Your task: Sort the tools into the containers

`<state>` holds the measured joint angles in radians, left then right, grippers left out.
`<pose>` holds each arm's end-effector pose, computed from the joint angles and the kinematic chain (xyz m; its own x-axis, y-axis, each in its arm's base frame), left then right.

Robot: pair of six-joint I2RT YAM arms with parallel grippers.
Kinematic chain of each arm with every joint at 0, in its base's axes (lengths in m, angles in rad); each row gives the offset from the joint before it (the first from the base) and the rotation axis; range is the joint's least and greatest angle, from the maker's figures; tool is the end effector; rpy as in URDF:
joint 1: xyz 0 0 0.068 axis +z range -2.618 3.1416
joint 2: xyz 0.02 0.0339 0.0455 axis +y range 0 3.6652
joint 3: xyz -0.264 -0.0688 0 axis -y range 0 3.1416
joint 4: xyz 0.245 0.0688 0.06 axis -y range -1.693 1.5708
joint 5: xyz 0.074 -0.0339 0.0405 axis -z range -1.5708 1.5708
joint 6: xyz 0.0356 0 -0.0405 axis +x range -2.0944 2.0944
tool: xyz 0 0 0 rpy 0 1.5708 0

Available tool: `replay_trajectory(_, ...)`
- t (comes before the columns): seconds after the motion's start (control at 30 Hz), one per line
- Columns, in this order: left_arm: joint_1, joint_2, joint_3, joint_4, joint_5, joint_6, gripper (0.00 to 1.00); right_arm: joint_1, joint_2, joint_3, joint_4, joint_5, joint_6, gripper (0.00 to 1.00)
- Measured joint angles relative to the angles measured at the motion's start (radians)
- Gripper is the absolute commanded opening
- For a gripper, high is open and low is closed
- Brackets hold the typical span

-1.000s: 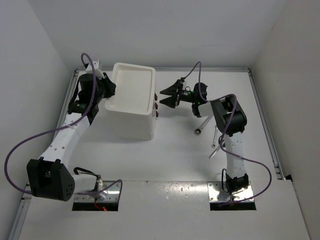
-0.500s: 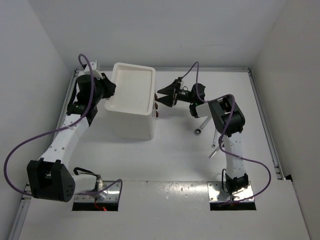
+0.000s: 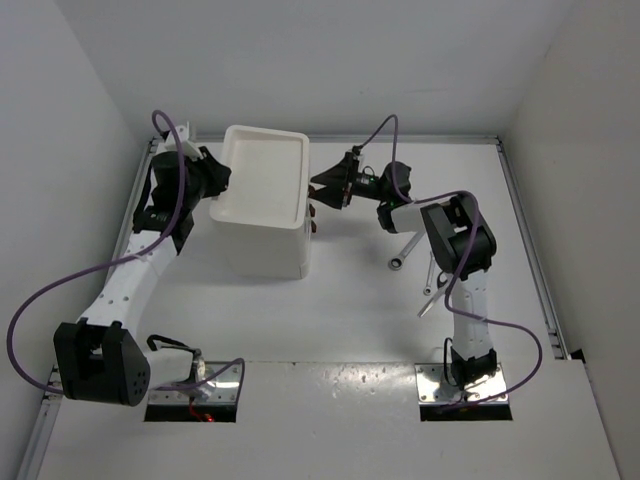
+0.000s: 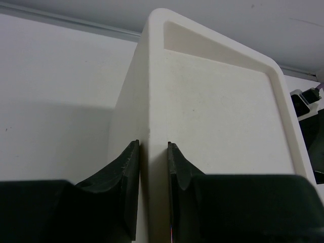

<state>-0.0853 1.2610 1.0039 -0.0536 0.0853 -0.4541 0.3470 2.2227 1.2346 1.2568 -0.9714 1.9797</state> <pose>0.2946 -0.0282 0.3272 -0.3464 -0.4090 -0.8442 0.0153 0.8973 -0.4411 0.4186 0.1826 0.1768 -0.9622 0.2025 0.1822 0.1449 -0.1861 0.9718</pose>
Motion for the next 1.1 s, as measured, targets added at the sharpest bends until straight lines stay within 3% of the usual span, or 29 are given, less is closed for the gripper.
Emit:
replay_trajectory(0.1, 0.001, 0.000, -0.002, 0.003, 0.001, -0.004, 0.00, 0.003, -0.009, 0.000, 0.000, -0.003, 0.000, 0.42)
replay_trajectory(0.13, 0.001, 0.000, -0.002, 0.003, 0.001, -0.004, 0.00, 0.004, -0.010, 0.000, 0.000, -0.005, 0.000, 0.32)
replay_trajectory(0.33, 0.002, -0.005, -0.008, 0.009, 0.000, -0.004, 0.00, 0.012, -0.011, -0.002, 0.000, -0.007, 0.003, 0.00)
replay_trajectory(0.73, 0.042, -0.042, -0.021, 0.025, 0.020, -0.039, 0.00, -0.013, -0.034, -0.039, 0.000, -0.013, 0.007, 0.00)
replay_trajectory(1.1, 0.079, -0.070, -0.040, 0.026, -0.011, -0.084, 0.00, -0.180, -0.076, -0.105, 0.042, -0.123, 0.015, 0.00)
